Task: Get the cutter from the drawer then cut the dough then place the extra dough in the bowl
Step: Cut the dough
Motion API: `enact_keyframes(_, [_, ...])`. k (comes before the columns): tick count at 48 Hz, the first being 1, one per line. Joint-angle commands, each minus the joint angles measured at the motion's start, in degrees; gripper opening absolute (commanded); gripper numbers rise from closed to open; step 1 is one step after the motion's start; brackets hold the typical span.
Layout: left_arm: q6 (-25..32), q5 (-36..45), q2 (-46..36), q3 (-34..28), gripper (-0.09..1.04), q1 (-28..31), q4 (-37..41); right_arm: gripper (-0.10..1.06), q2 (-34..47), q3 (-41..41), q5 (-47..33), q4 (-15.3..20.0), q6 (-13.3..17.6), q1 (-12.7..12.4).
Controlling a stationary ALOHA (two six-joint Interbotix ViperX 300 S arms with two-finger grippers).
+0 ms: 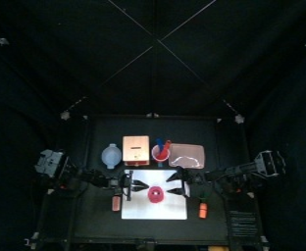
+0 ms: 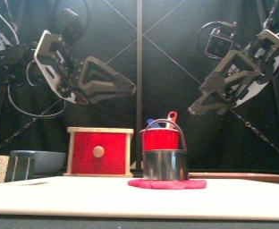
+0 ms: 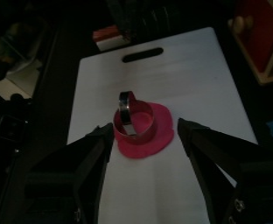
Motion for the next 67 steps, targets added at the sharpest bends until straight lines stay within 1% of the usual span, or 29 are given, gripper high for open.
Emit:
enact_keyframes(1, [-0.09, 3.08, -1.05, -1.67, 0.5, -0.44, -2.02, 0.91, -0.44, -1.49, -1.67, -0.18, -0.26, 0.53])
enact_keyframes(4, [0.26, 3.52, -0.09, -2.55, 0.5, -0.97, -3.25, 0.91, 0.88, -0.35, -6.68, 0.09, -0.35, 0.53])
enact_keyframes(7, [0.26, 2.55, 1.41, -3.34, 0.5, -1.14, -3.52, 0.91, 3.34, 1.67, -14.59, 0.44, -0.35, 0.53])
enact_keyframes(9, [0.26, 0.7, 3.52, -3.78, 0.5, -1.49, -3.43, 0.91, 5.36, 2.81, -19.25, 1.23, -0.35, 0.7])
enact_keyframes(11, [0.09, -1.49, 5.27, -4.13, 0.51, -1.93, -3.43, 0.91, 7.12, 3.25, -22.24, 1.76, -0.44, 0.97])
enact_keyframes(15, [-0.09, -6.42, 9.14, -4.75, 0.57, -2.99, -3.52, 0.91, 10.55, 2.72, -24.7, 2.64, -0.53, 2.55])
enact_keyframes(18, [-0.18, -7.21, 10.11, -4.83, 0.63, -3.52, -3.52, 0.91, 12.13, 2.11, -25.05, 2.99, -0.7, 3.43])
enact_keyframes(21, [-0.26, -7.21, 10.28, -4.75, 0.72, -3.78, -3.87, 0.91, 13.71, 1.58, -26.02, 3.96, -1.58, 4.13])
enact_keyframes(24, [-0.26, -7.21, 10.11, -4.66, 0.78, -4.13, -4.13, 0.91, 14.85, 1.32, -27.86, 5.8, -3.08, 4.75])
enact_keyframes(27, [-0.26, -7.29, 10.11, -4.39, 0.84, -4.31, -4.83, 0.91, 16.61, 1.23, -30.41, 8.79, -5.54, 5.54])
enact_keyframes(28, [-0.26, -7.21, 10.11, -4.39, 0.86, -4.31, -5.1, 0.91, 17.23, 1.23, -31.55, 10.28, -6.68, 5.71])
enact_keyframes(31, [-0.26, -7.21, 10.28, -4.39, 0.87, -4.31, -5.71, 0.91, 18.98, 1.14, -33.66, 14.15, -9.84, 6.24])
enact_keyframes(34, [-0.35, -7.12, 10.63, -4.48, 0.87, -4.57, -5.98, 0.91, 20.74, 0.62, -35.6, 18.02, -12.66, 7.91])
enact_keyframes(35, [-0.35, -7.03, 10.81, -4.48, 0.87, -4.75, -6.06, 0.91, 21.09, 0.44, -35.77, 18.98, -13.18, 8.26])
enact_keyframes(38, [-0.35, -6.77, 11.25, -4.66, 0.87, -5.1, -6.59, 0.91, 22.32, -0.26, -36.3, 22.68, -14.77, 10.46])
enact_keyframes(40, [-0.35, -6.59, 11.78, -4.92, 0.87, -5.27, -7.38, 0.91, 22.85, -0.62, -36.39, 24.43, -15.03, 11.6])
enact_keyframes(45, [-0.26, -6.59, 13.45, -5.89, 0.87, -5.54, -9.67, 0.91, 23.82, -1.41, -36.65, 27.25, -15.03, 14.06])
enact_keyframes(49, [-0.18, -6.59, 14.59, -6.59, 0.87, -5.54, -10.11, 0.91, 24.26, -1.76, -36.74, 29.18, -15.12, 15.38])
enact_keyframes(55, [-0.09, -6.24, 15.29, -7.21, 0.86, -5.1, -10.11, 0.91, 24.52, -1.49, -36.74, 30.76, -15.21, 15.73])
enact_keyframes(67, [0.09, -3.34, 15.03, -8.0, 0.86, -5.1, -10.02, 0.9, 25.75, -1.85, -36.74, 31.03, -15.21, 15.38])
